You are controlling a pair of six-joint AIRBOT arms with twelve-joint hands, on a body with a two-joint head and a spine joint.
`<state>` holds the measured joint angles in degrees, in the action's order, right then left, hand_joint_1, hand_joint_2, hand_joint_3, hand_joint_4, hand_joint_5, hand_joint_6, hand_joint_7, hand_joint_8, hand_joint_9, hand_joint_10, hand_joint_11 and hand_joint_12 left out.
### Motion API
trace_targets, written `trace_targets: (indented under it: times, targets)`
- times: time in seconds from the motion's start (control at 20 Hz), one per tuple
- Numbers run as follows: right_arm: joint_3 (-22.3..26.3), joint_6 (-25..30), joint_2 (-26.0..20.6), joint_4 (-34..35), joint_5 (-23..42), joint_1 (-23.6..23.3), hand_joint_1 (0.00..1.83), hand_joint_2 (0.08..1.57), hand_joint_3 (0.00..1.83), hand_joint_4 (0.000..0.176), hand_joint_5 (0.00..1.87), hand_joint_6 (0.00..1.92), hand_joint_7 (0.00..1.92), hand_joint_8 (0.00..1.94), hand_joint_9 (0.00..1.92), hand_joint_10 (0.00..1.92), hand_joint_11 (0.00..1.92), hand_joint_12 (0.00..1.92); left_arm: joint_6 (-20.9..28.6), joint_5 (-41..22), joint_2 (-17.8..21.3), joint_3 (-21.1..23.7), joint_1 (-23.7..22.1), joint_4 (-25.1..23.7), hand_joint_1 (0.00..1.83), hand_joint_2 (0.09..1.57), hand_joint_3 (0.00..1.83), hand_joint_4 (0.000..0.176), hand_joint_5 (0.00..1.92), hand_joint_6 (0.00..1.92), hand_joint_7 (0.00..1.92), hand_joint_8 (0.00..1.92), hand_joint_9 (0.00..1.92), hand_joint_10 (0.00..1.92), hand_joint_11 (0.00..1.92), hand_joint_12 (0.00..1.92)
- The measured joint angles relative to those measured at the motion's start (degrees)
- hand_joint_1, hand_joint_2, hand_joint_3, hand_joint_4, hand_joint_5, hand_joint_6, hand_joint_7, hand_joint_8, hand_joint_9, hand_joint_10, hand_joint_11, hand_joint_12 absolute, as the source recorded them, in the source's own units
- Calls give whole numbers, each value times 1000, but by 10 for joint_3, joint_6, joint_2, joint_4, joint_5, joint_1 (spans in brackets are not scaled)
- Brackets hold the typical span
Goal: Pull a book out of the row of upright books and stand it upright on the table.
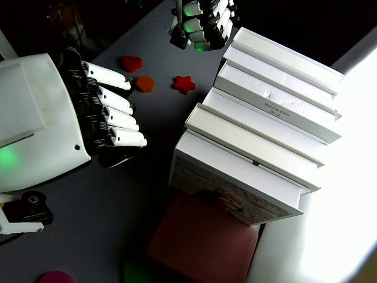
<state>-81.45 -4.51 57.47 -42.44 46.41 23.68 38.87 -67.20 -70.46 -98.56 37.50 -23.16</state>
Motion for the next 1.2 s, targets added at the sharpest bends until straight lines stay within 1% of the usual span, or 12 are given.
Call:
trace_targets:
  times: [0.1, 0.2, 0.3, 0.4, 0.55, 0.7, 0.75, 0.85, 0.9, 1.0, 1.15, 1.2]
  targets:
    - [0, 0, 0, 4, 3, -4, 1068, 974, 13, 50, 402, 2, 368, 0, 466, 111, 105, 1598, 0, -1, 0, 0, 0, 2, 975, 967, 0, 0, 442, 10, 418, 11, 476, 87, 0, 1309]
    - [0, 0, 0, -1, 2, -4, 1082, 985, 9, 22, 388, 0, 371, 0, 479, 92, 105, 1569, 0, -1, 0, 0, 0, 3, 950, 960, 0, 0, 435, 5, 409, 5, 453, 73, 0, 1331]
    - [0, 2, 0, -2, 0, -4, 1105, 1012, 14, 46, 350, 0, 326, 0, 421, 57, 10, 1573, 0, -3, 0, 0, 7, 8, 890, 953, 0, 0, 405, 0, 392, 14, 456, 75, 0, 1405]
    - [2, 5, -1, -1, -1, -4, 1124, 1014, 8, 45, 367, 8, 345, 10, 463, 73, 0, 1633, 0, -6, 0, 0, 12, 13, 929, 913, 0, 0, 406, 2, 460, 33, 467, 74, 0, 1316]
    - [15, 7, -1, 1, 0, -4, 1112, 995, 0, 21, 427, 17, 423, 18, 499, 92, 37, 1629, 0, -13, 0, 0, 22, 30, 1130, 1083, 60, 26, 371, 1, 309, 0, 402, 41, 0, 1194]
    - [19, 8, -7, -8, -5, -12, 1099, 976, 0, 89, 487, 28, 408, 4, 442, 72, 4, 1537, 0, -18, 0, 1, 37, 51, 993, 1180, 101, 34, 408, 18, 271, 9, 376, 39, 0, 1190]
    - [17, 8, -9, -7, -12, -17, 1085, 972, 0, 95, 490, 23, 396, 1, 413, 61, 0, 1493, 0, -19, 0, 1, 42, 60, 932, 1218, 124, 39, 408, 19, 293, 12, 371, 40, 0, 1111]
    - [13, 8, -13, -11, -28, -33, 1080, 979, 0, 70, 455, 4, 351, 0, 363, 43, 0, 1444, 0, -27, 0, 5, 49, 75, 959, 1209, 213, 41, 439, 41, 341, 7, 372, 49, 0, 1037]
    - [13, 8, -15, -17, -32, -39, 1052, 985, 2, 102, 424, 0, 286, 0, 353, 41, 0, 1417, 0, -32, 0, 8, 52, 81, 969, 1166, 318, 47, 464, 58, 352, 3, 375, 55, 0, 1002]
    - [13, 8, -16, -34, -45, -54, 1037, 996, 4, 118, 406, 0, 241, 0, 349, 46, 0, 1487, 0, -35, 0, 10, 58, 80, 984, 1100, 485, 48, 456, 61, 340, 2, 352, 62, 0, 949]
    - [11, 8, -16, -54, -65, -79, 1081, 1024, 11, 111, 341, 0, 196, 2, 297, 29, 0, 1550, 0, -42, 2, 20, 67, 97, 1054, 1006, 568, 47, 450, 54, 383, 15, 368, 97, 0, 1012]
    - [8, 9, -16, -59, -68, -84, 1082, 1027, 9, 108, 338, 0, 196, 1, 286, 24, 0, 1525, 0, -44, 3, 20, 70, 98, 1064, 1025, 526, 55, 469, 65, 407, 11, 332, 213, 0, 1011]
